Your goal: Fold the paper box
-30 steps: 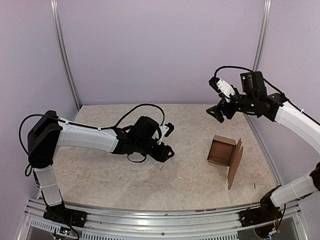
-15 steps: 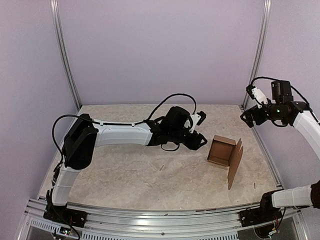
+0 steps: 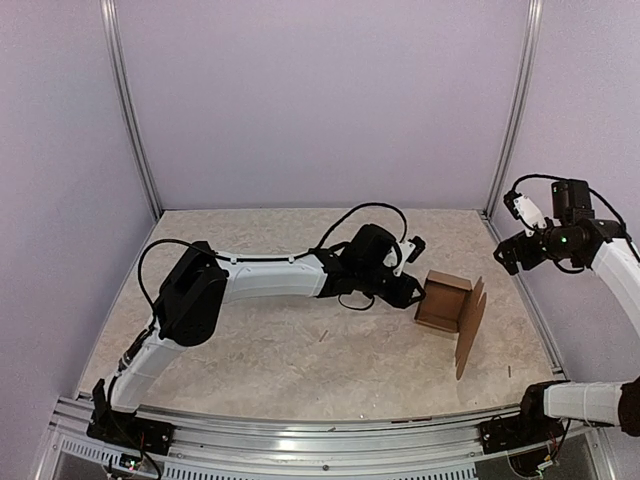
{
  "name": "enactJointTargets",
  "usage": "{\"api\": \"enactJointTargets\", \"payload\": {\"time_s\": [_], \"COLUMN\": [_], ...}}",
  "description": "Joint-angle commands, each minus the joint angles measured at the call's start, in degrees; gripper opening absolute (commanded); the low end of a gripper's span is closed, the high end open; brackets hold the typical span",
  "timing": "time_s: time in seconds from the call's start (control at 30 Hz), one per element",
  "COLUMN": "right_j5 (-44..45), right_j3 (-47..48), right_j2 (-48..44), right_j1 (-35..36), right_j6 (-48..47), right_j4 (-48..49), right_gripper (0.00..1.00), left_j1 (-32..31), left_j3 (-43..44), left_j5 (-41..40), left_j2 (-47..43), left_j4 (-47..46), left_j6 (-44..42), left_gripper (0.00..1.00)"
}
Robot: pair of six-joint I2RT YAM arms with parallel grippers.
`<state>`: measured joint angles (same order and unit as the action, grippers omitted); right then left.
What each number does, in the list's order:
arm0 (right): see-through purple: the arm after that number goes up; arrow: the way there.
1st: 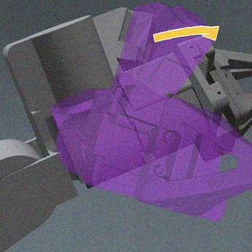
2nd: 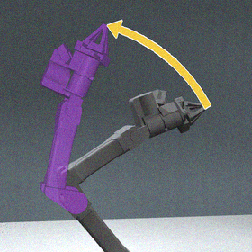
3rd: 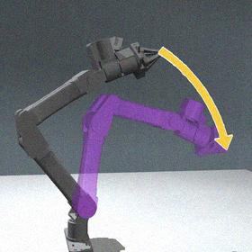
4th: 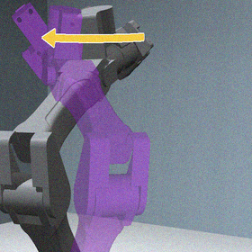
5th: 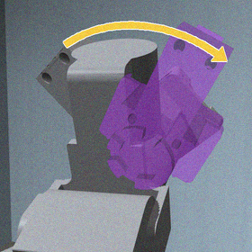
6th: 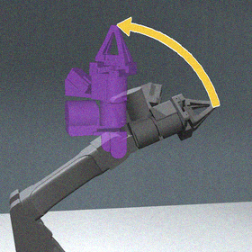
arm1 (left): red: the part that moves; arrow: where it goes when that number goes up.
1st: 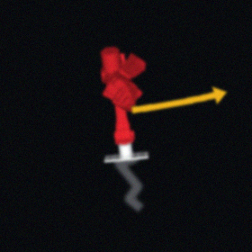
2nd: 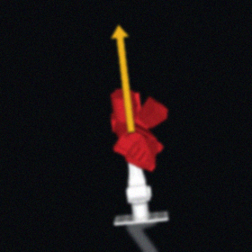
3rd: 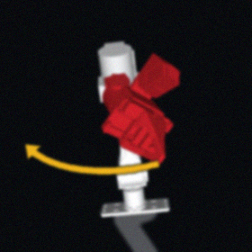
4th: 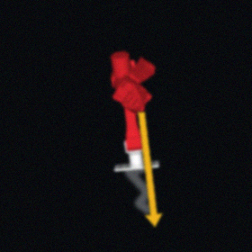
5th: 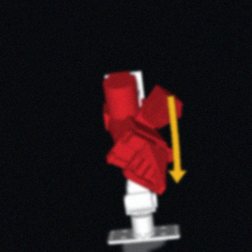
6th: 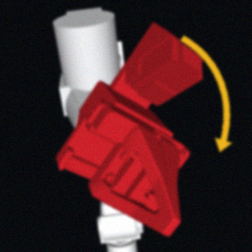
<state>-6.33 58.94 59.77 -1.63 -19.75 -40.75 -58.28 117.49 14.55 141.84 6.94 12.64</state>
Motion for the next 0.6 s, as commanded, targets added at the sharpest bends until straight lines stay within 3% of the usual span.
{"api": "enactJointTargets", "payload": {"time_s": [0.0, 0.37, 0.57], "right_j5": [1.2, 2.0, 1.2], "right_j3": [-1.2, -3.4, -2.8], "right_j2": [-1.3, -2.5, -2.0], "right_j1": [-0.3, -0.3, -0.3], "right_j6": [1.2, 2.1, 2.4], "right_j4": [0.1, 1.1, 2.1], "right_gripper": [0.98, 0.98, 0.98], "left_j1": [-0.6, 1.3, 3.4], "left_j3": [4.3, 5.5, 0.4], "left_j5": [1.6, 4.2, 4.9], "left_j2": [4.3, 6.4, 0.7], "left_j4": [0.6, -4.7, -1.2], "left_j6": [5.1, 14.8, 20.2], "left_gripper": [0.39, 0.06, 0.01]}}
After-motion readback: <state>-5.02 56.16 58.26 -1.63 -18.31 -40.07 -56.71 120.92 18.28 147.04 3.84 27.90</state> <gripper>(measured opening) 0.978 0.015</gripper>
